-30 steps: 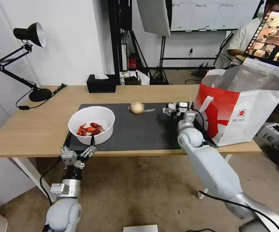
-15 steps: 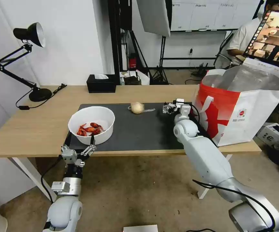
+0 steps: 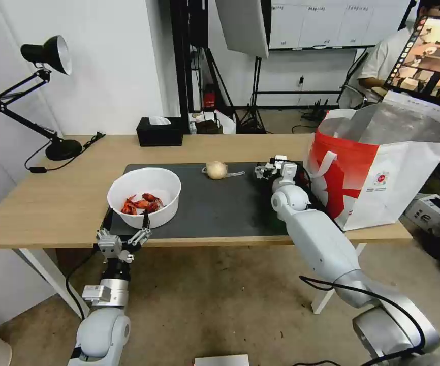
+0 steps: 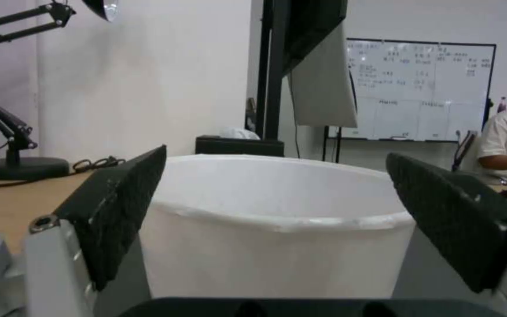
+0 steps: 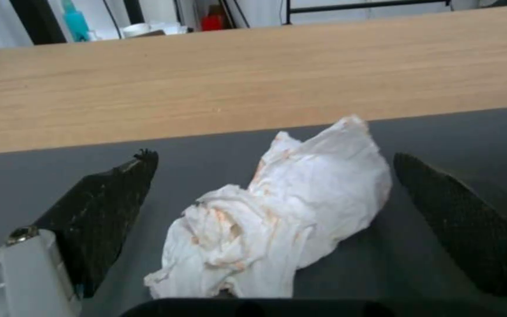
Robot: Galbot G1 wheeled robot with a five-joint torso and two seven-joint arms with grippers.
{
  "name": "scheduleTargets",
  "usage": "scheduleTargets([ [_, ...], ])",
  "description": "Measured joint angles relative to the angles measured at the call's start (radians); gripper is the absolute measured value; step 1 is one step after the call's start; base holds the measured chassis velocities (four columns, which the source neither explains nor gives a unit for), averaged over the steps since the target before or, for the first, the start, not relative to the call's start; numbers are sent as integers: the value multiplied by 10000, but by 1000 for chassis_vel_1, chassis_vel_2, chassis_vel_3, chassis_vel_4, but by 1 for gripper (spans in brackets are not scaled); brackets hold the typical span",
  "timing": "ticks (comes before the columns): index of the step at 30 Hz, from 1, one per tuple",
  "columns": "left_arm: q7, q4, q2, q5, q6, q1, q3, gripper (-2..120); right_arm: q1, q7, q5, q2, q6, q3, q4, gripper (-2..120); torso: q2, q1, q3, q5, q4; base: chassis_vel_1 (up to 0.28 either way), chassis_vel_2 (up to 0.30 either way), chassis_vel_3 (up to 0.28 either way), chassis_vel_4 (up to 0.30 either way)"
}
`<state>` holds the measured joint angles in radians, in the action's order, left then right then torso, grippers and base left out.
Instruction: Pick up the trash from the table and place it into the takeout bag.
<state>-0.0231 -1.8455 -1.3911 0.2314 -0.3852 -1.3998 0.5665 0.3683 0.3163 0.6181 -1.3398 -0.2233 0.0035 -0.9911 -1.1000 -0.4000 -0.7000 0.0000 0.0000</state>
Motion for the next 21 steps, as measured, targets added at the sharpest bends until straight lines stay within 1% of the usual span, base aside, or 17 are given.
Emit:
scheduleTargets([
  [8, 0, 28, -10, 12, -3, 4, -2, 100, -82, -121, -44, -41, 0, -73, 261, 100, 0, 0, 0, 1, 0, 0, 0, 0, 0],
  [10, 0, 43, -15, 16, -6, 4, -12, 100, -127, -187, -55, -43, -2, -83, 338, 92, 0, 0, 0, 0, 0, 0, 0, 0, 0],
  [11, 0, 43, -15, 16, -6, 4, -12, 100, -127, -187, -55, -43, -2, -83, 338, 92, 0, 0, 0, 0, 0, 0, 0, 0, 0],
  [12, 0, 48, -15, 17, -7, 3, -18, 100, -151, -223, -58, -43, -8, -94, 380, 89, 0, 0, 0, 0, 0, 0, 0, 0, 0],
  [13, 0, 52, -16, 18, -9, 6, -21, 100, -171, -244, -64, -46, -17, -105, 425, 82, 0, 0, 0, 1, 0, 0, 0, 0, 0],
  [14, 0, 52, -16, 18, -9, 6, -21, 100, -171, -244, -64, -46, -17, -105, 425, 82, 0, 0, 0, 1, 0, 0, 0, 0, 0],
  [16, 0, 57, -16, 20, -11, 20, -23, 100, -185, -255, -75, -62, -48, -114, 482, 74, 0, 0, 0, 0, -1, 0, 0, 0, 0],
  [18, 0, 70, -2, 23, -12, 33, -23, 100, -187, -255, -81, -74, -105, -115, 510, 62, 0, 0, 0, 0, 0, 0, 0, 0, 0],
  [19, 0, 70, -2, 23, -12, 33, -23, 100, -187, -255, -81, -74, -105, -115, 510, 62, 0, 0, 0, 0, 0, 0, 0, 0, 0],
  [21, 0, 89, 5, 25, -14, 38, -22, 100, -184, -255, -84, -81, -123, -116, 515, 53, 0, 0, 0, 1, 0, 0, 0, 0, 0],
])
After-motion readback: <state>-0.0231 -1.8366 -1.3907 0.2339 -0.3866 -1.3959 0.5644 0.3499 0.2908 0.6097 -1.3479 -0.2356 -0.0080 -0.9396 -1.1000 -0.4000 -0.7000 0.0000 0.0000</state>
